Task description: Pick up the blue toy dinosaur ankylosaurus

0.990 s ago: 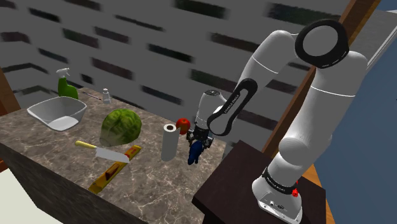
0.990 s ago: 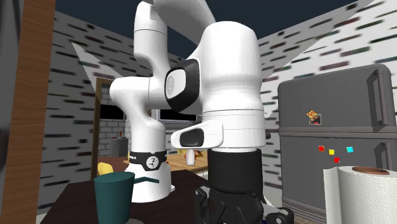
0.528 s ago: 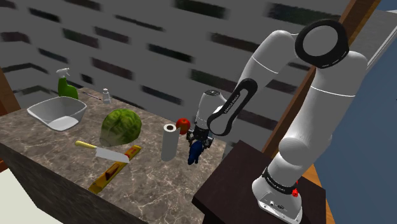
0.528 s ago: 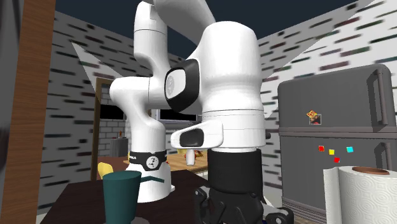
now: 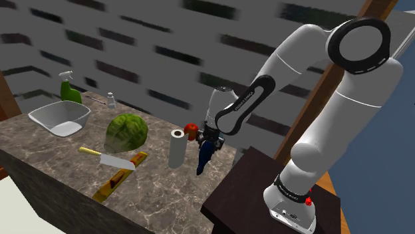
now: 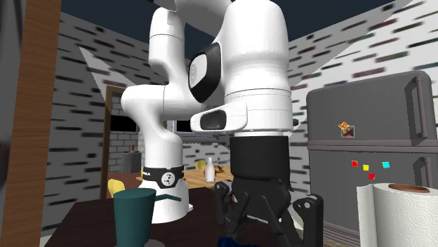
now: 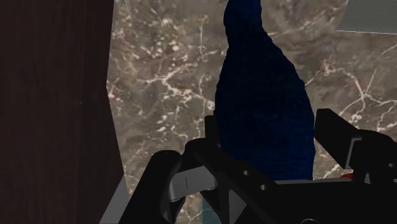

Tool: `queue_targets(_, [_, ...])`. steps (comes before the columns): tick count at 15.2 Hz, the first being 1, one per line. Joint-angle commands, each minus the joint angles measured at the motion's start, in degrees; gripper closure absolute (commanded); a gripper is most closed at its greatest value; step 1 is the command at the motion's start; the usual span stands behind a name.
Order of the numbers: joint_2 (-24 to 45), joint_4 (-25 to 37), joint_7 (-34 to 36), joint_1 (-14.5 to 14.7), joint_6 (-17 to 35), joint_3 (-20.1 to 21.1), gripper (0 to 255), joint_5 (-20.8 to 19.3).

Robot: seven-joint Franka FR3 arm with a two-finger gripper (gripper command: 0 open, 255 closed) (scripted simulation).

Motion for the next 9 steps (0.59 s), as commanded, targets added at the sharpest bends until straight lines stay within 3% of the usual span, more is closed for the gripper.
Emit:
queue_targets(1, [-2.23, -0.08, -1.74, 0.01, -1.98, 0.34, 255, 2.33])
queue_targets(9, [-8.53, 0.29, -4.96, 1.02, -8.27, 0.10, 255, 6.94])
